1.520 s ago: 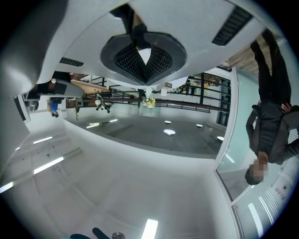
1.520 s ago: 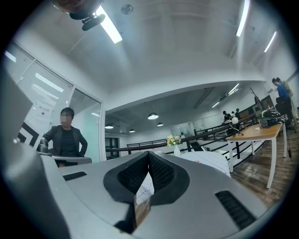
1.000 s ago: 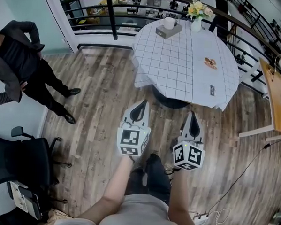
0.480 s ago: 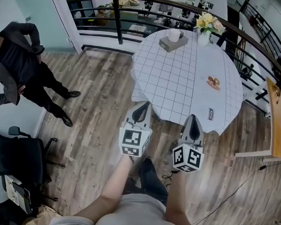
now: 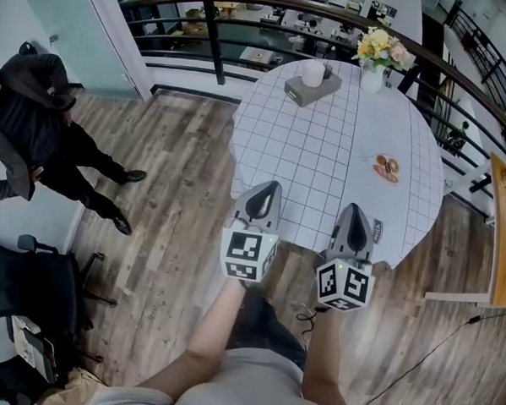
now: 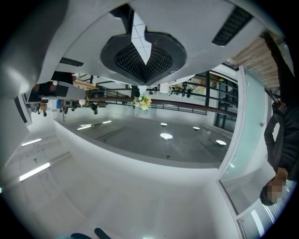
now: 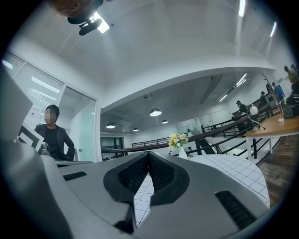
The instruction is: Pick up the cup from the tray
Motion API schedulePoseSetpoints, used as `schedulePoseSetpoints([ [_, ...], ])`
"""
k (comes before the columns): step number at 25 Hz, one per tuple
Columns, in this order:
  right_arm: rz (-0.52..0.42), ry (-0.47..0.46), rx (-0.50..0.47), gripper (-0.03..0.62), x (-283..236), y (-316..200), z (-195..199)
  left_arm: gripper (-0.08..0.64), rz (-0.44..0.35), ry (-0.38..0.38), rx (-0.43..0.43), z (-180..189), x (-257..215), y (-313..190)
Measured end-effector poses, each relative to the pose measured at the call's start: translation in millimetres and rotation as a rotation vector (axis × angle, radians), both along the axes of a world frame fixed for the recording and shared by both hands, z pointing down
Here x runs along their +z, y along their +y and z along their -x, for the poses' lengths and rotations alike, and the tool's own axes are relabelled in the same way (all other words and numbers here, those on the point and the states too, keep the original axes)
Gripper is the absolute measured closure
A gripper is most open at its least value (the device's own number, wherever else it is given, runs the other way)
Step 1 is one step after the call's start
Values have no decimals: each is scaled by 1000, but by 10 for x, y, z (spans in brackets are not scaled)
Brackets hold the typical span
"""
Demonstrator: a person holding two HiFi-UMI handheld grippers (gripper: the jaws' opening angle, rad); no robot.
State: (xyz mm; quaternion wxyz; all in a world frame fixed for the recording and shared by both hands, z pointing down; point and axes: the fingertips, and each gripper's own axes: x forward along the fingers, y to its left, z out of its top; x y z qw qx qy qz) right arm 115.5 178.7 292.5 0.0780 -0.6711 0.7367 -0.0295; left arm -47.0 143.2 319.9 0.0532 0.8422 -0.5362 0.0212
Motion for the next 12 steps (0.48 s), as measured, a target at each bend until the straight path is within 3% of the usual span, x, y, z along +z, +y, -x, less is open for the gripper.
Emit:
schedulePoseSetpoints([
  [12, 6, -16, 5, 584, 88, -753, -88, 554, 0, -24, 10, -141, 48, -778],
])
